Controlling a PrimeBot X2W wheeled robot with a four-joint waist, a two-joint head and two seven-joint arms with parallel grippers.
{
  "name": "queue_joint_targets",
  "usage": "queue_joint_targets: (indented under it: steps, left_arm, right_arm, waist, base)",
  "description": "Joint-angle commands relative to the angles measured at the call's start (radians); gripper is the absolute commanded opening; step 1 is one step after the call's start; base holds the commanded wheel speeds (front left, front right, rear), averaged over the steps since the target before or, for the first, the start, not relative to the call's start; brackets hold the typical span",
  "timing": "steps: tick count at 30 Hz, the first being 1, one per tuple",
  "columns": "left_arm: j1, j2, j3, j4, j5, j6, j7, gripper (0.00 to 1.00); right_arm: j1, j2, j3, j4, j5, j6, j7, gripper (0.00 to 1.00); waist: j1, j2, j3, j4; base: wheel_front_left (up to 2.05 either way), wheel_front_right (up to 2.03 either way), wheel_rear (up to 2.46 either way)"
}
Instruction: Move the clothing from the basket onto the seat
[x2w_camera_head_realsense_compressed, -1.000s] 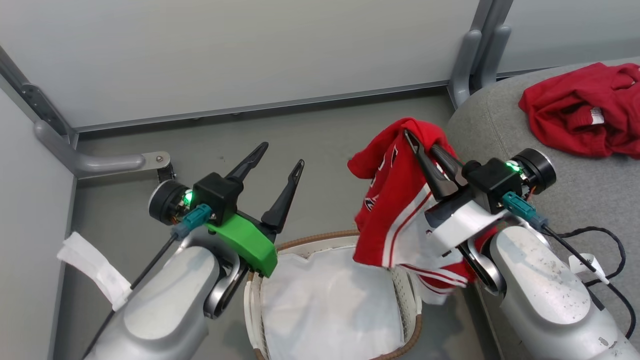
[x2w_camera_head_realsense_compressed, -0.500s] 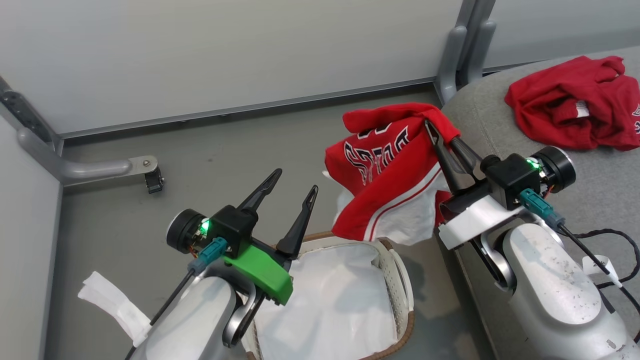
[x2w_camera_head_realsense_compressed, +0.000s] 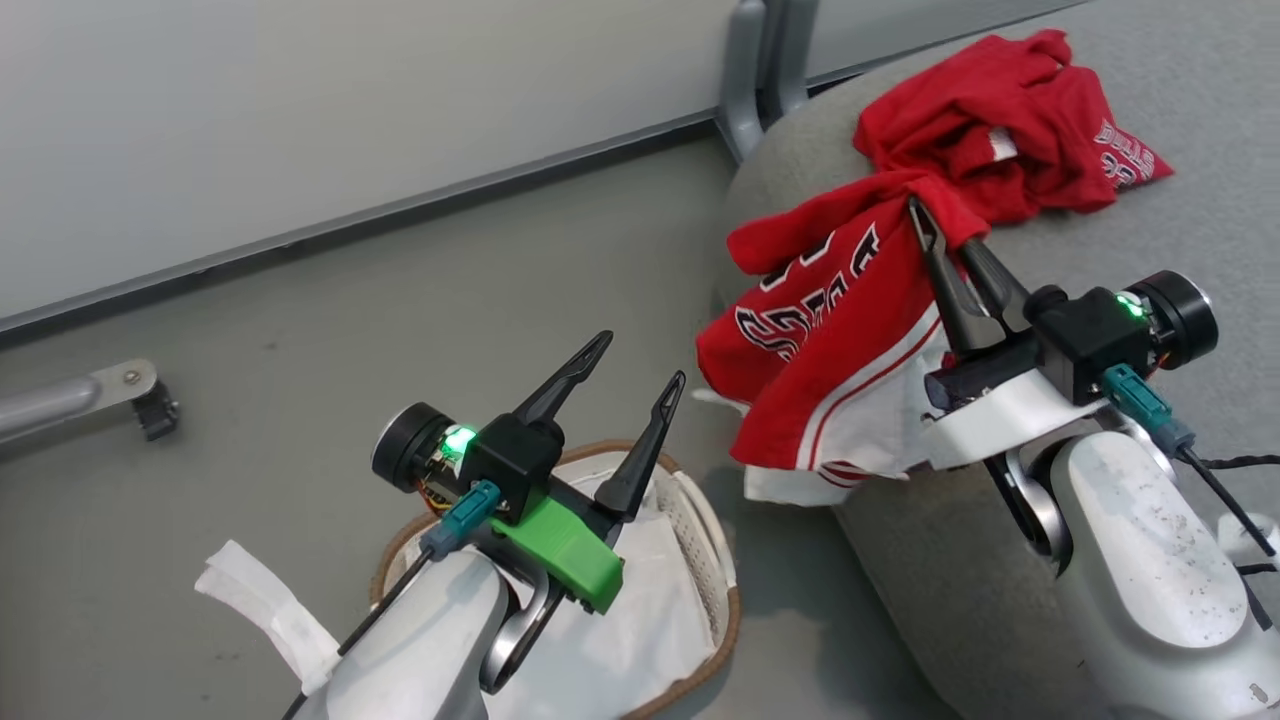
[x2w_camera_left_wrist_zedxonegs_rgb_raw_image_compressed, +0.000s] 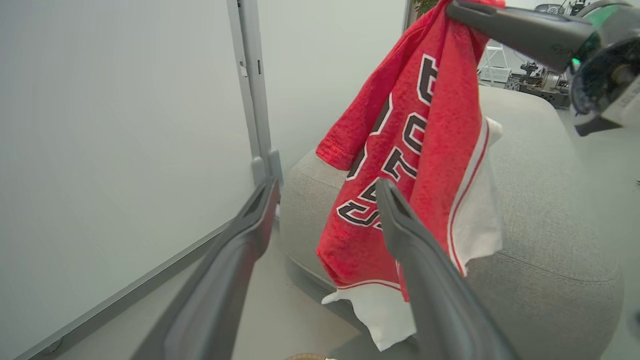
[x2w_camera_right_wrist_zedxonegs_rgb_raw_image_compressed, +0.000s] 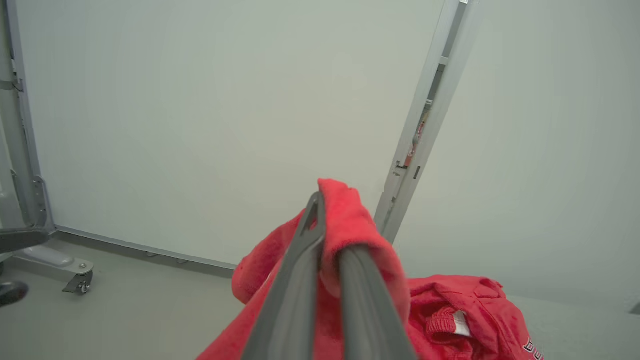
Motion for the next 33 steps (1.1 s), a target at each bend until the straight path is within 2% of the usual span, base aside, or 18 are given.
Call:
queue_joint_targets:
  steps: [1,7,11,16,20,26,33]
  left_arm:
    - [-0.023,0.004,-0.002,0.002,0.013,-0.004,-0.001,1.0]
    - [-0.055,0.02,-0.049,0.017,0.007,-0.005,-0.001,1.0]
    - [-0.075,0.034,-0.067,0.028,-0.004,-0.004,-0.001,1.0]
    - [-0.099,0.041,-0.069,0.029,-0.01,-0.005,-0.001,1.0]
    - [-0.12,0.039,-0.067,0.026,-0.003,-0.005,-0.001,1.0]
    - [-0.15,0.023,-0.087,0.015,0.006,-0.005,-0.001,1.0]
    - [-0.166,0.0,-0.111,-0.014,0.027,-0.005,-0.001,1.0]
  right_arm:
    - [0.011,0.006,-0.012,-0.011,-0.005,-0.001,-0.005,0.0]
    - [0.022,0.033,-0.054,-0.031,-0.014,-0.001,-0.005,0.0]
    - [0.021,0.046,-0.063,-0.033,-0.019,-0.001,-0.005,0.0]
    - [-0.021,0.048,-0.068,-0.013,-0.032,-0.001,-0.005,0.0]
    - [-0.082,0.022,-0.067,0.006,-0.04,-0.001,-0.005,0.0]
    - [-0.244,-0.088,-0.093,0.06,-0.043,-0.001,-0.005,0.0]
    - [-0.432,-0.3,-0.18,0.13,-0.019,-0.002,-0.005,0.0]
  waist:
    - [0.0,0.0032,0.061,-0.125]
    - [0.0,0.0032,0.103,-0.218]
    - [0.0,0.0032,0.13,-0.247]
    - [0.0,0.0032,0.165,-0.242]
    - [0.0,0.0032,0.198,-0.205]
    - [0.0,0.0032,0.251,-0.108]
    - [0.0,0.0032,0.316,0.028]
  base:
    - [0.0,0.0,0.0]
    - [0.0,0.0,0.0]
    - [0.0,0.0,0.0]
    - [0.0,0.0,0.0]
    - [0.0,0.0,0.0]
    - [0.0,0.0,0.0]
    - [0.0,0.0,0.0]
